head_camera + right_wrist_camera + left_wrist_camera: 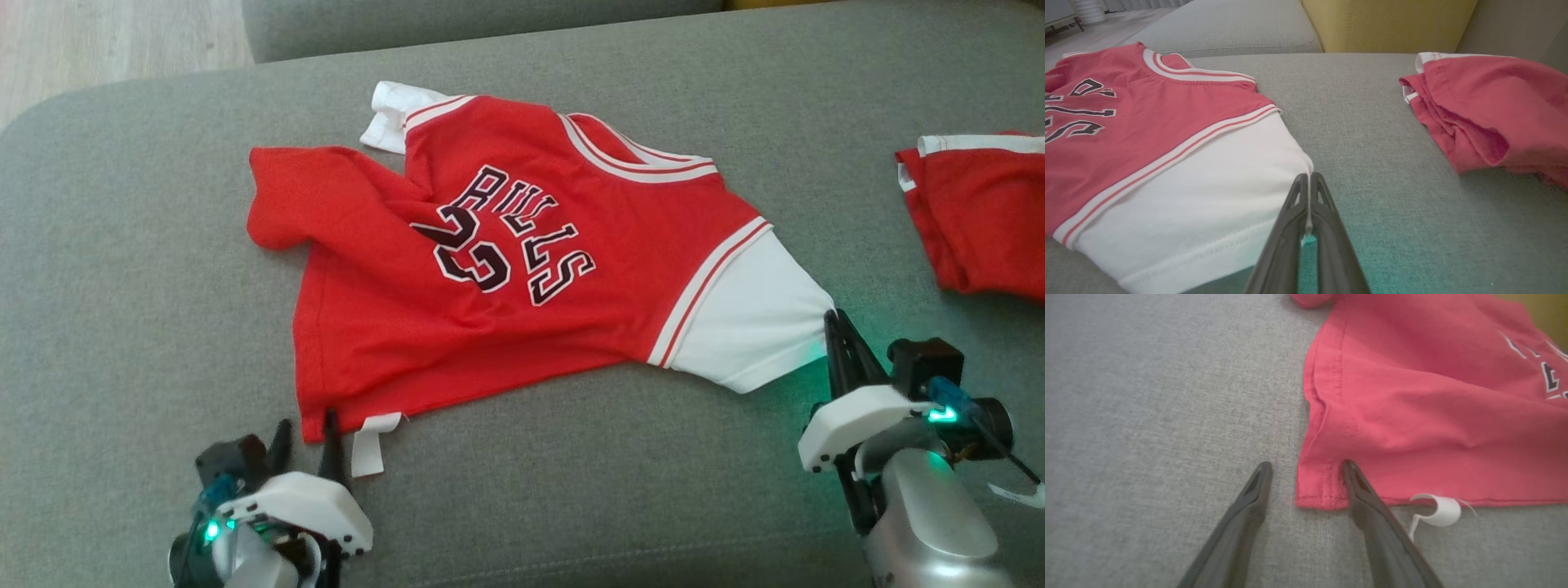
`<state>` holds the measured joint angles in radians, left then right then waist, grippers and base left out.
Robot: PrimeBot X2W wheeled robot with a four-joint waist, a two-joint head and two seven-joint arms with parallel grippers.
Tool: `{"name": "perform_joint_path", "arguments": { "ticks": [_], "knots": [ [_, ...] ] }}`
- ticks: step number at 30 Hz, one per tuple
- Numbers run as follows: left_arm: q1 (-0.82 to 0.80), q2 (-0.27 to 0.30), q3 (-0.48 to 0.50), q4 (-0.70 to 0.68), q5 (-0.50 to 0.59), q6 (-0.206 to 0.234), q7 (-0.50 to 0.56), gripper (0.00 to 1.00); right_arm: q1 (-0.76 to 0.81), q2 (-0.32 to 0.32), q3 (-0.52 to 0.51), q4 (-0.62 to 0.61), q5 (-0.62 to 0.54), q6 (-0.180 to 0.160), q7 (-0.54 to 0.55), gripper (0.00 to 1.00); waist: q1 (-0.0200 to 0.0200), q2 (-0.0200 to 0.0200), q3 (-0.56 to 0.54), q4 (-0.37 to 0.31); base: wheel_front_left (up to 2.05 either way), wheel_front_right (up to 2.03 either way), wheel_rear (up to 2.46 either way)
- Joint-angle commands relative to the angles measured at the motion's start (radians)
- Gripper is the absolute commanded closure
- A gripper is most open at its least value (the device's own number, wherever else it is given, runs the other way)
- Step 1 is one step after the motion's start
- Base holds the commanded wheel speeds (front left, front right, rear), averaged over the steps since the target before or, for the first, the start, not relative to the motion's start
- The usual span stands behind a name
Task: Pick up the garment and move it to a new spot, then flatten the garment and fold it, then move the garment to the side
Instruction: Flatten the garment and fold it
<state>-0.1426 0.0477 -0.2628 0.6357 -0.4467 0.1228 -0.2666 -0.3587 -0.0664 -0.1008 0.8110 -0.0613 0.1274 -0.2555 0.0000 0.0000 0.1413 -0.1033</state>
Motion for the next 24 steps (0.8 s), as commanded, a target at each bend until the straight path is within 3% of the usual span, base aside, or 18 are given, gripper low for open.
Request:
{"name": "perform_joint_path", "arguments": {
  "ticks": [1, 2, 9, 14, 19, 24],
  "knots": [
    [-0.021, 0.003, 0.005, 0.016, 0.005, -0.011, 0.005, 0.75, -0.031, 0.005, 0.027, -0.036, 0.009, 0.003, -0.006, 1.0, 0.0, 0.0, -0.002, 0.0, 0.0, 0.0, 0.0],
    [-0.025, 0.003, -0.005, 0.027, 0.009, -0.019, 0.005, 1.0, -0.032, 0.004, 0.031, -0.041, 0.011, 0.003, -0.006, 1.0, 0.0, 0.0, -0.005, 0.001, 0.0, 0.0, 0.0],
    [-0.046, 0.003, -0.023, -0.036, 0.009, -0.056, 0.005, 1.0, -0.03, -0.002, 0.086, -0.116, 0.063, 0.003, -0.006, 1.0, 0.0, 0.0, -0.055, 0.009, 0.0, 0.0, 0.0],
    [-0.137, 0.014, 0.076, -0.213, 0.091, -0.06, 0.005, 1.0, -0.076, -0.039, 0.147, -0.248, 0.13, 0.003, -0.006, 1.0, 0.0, 0.0, -0.116, 0.009, 0.0, 0.0, 0.0],
    [-0.312, 0.094, 0.181, -0.377, 0.187, -0.091, 0.005, 1.0, -0.208, -0.103, 0.184, -0.395, 0.224, 0.003, -0.006, 1.0, 0.0, 0.0, -0.147, 0.003, 0.0, 0.0, 0.0],
    [-0.511, 0.191, 0.236, -0.457, 0.244, -0.112, 0.005, 1.0, -0.386, -0.185, 0.209, -0.511, 0.308, 0.003, -0.001, 1.0, 0.0, 0.0, -0.164, 0.004, 0.0, 0.0, 0.0]
  ]
}}
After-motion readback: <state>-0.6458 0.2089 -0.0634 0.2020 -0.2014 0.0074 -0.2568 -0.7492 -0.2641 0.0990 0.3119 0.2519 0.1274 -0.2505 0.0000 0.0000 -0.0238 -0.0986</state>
